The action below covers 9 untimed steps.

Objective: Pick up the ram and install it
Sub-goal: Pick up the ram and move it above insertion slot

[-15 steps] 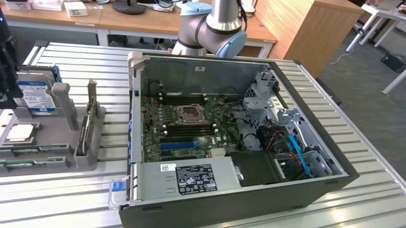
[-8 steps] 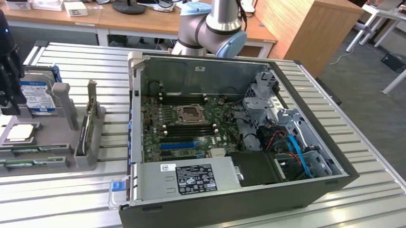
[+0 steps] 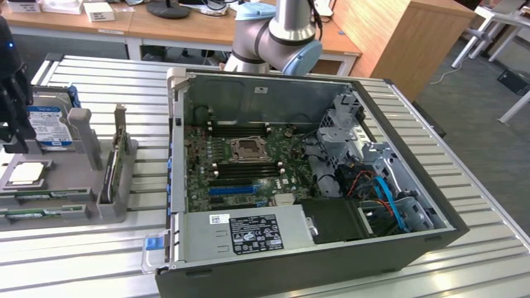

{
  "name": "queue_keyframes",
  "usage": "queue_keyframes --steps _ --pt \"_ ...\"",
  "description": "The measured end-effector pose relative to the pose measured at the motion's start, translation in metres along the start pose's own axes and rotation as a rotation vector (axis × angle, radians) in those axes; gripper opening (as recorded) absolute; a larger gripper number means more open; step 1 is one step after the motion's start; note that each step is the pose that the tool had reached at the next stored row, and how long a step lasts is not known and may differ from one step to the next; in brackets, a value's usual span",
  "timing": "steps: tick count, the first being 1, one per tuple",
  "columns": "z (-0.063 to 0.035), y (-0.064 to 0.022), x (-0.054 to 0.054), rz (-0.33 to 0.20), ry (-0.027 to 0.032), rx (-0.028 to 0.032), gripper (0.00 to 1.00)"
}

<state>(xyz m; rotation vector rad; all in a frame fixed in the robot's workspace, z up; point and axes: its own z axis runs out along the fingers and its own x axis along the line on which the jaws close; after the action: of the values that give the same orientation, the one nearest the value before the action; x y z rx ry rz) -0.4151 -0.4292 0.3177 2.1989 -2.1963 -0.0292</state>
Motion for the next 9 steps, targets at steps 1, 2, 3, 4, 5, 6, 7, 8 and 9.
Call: queue_keyframes --steps 1,2,3,4,5,6,7,8,9 --pt "0.0000 0.0000 0.001 0.000 0.0000 0.0000 0.36" --pt "0.0000 0.0000 0.002 0.000 0.0000 0.0000 0.36" --pt "0.0000 0.0000 0.003 0.000 0.0001 -0.0001 0.36" --pt "0.0000 -0.0001 0.004 0.000 0.0000 0.0000 0.36" --pt "0.0001 -0.0001 0.006 0.000 0.0000 0.0000 0.36" --pt "0.0001 -0.0001 0.007 0.000 0.0000 0.0000 0.36" --pt "0.0001 -0.0001 0.009 0.000 0.0000 0.0000 0.36" --pt "0.0001 0.0000 0.010 0.000 0.0000 0.0000 0.36" --pt "0.0001 -0.0001 0.011 0.000 0.0000 0.0000 0.36"
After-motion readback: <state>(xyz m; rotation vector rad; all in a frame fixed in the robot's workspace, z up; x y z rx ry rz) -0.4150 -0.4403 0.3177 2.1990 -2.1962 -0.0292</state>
